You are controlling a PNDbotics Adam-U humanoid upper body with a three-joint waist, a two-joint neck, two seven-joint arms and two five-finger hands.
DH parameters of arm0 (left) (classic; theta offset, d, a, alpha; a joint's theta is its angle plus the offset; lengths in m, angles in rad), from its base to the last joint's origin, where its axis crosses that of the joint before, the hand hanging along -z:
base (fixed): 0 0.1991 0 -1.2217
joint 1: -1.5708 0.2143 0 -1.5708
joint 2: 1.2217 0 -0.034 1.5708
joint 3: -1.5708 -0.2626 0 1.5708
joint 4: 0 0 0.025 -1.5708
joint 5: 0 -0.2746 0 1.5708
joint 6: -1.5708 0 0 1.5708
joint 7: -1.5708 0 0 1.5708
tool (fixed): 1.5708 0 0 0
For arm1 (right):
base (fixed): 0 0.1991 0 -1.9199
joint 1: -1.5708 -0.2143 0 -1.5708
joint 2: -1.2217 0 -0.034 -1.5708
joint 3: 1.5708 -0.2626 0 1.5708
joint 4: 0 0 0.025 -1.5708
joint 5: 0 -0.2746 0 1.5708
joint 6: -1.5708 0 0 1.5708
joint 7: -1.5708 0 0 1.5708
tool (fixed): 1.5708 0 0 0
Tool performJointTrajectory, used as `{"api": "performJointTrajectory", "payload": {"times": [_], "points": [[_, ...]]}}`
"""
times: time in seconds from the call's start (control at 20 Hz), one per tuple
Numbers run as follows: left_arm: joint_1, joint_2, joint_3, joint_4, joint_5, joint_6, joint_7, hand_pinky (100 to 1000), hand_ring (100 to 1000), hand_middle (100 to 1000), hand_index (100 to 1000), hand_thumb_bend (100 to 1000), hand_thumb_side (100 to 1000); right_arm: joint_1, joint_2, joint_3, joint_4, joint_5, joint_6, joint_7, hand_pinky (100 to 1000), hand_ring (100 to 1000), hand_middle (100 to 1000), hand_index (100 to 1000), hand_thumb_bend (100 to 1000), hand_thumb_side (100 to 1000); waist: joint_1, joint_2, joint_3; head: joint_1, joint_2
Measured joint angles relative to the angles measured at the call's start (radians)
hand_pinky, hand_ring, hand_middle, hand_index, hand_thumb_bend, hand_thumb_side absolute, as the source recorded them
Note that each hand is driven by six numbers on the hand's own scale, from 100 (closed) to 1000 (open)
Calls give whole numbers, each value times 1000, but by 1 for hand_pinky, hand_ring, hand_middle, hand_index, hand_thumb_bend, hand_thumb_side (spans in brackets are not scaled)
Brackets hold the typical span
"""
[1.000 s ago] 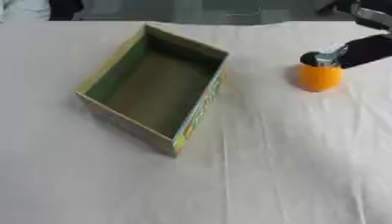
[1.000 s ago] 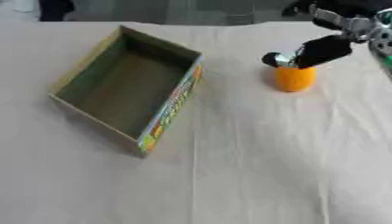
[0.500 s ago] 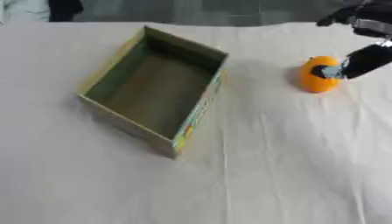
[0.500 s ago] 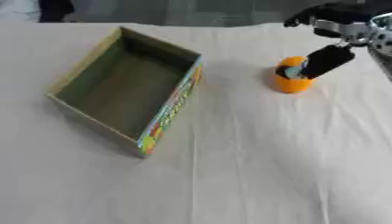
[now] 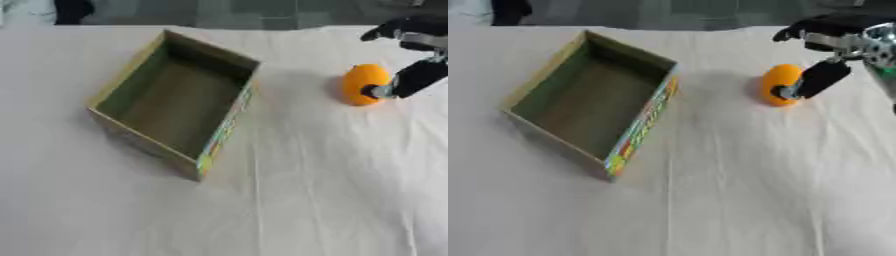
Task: Pick up objects on the table and place them in the box.
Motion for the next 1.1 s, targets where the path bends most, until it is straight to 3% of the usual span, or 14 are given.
{"api": "performJointTrajectory", "payload": {"times": [0.45, 1.1], "points": [[0, 0, 0, 0, 0, 1, -1, 783, 632, 684, 875, 100, 955, -18, 2, 28, 118, 78, -33, -18, 905, 976, 934, 1000, 481, 446, 1, 7, 1, -3, -1], [-1, 0, 0, 0, 0, 4, -5, 784, 632, 685, 875, 100, 955, -64, 45, 28, 290, 163, -71, -82, 879, 952, 904, 1000, 443, 452, 4, 19, 5, -9, -8]]}}
